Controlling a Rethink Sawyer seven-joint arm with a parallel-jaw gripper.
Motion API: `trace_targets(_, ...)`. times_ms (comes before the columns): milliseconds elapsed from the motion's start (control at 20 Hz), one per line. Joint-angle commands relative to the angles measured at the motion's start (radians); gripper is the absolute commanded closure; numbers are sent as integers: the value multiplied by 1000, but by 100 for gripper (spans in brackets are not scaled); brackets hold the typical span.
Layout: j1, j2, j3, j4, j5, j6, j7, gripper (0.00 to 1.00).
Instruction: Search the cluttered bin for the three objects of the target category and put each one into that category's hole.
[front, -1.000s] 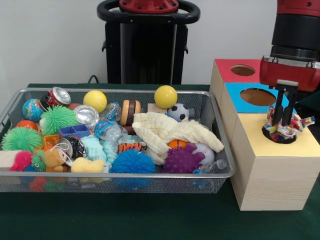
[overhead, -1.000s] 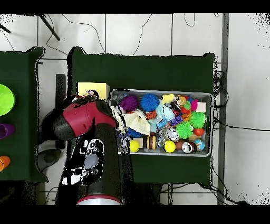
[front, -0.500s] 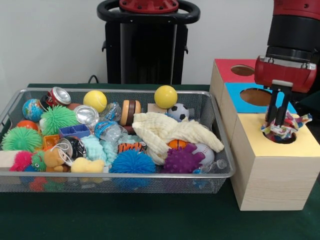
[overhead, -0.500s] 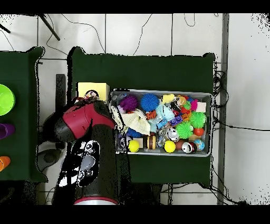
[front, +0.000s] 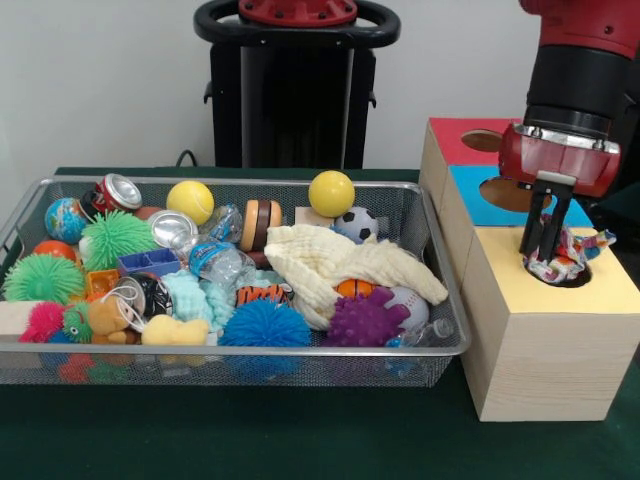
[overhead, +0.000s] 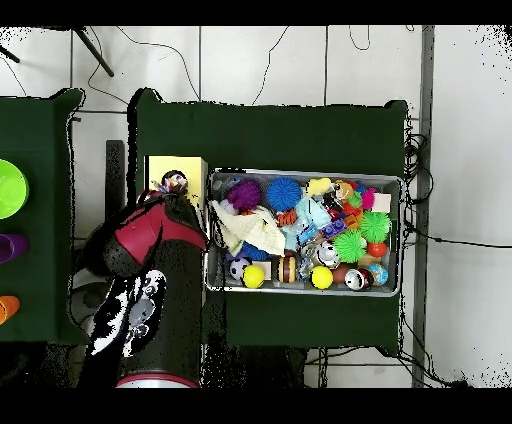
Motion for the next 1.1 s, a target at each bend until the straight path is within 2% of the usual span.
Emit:
trace_targets(50,32,170,-70,-12,-64,-107,99,100)
trace_targets(300,41,209,-76,-35,3,-126,116,100)
trace_targets(450,10,200,-32,-28,40,-143,109,100)
trace_targets(800,0,208,-14,-32,78,-179,103,100)
trace_targets(950,14,242,-30,-41,86,-189,104,100)
trace_targets(1100,27,285,-44,-48,107,-240,127,100)
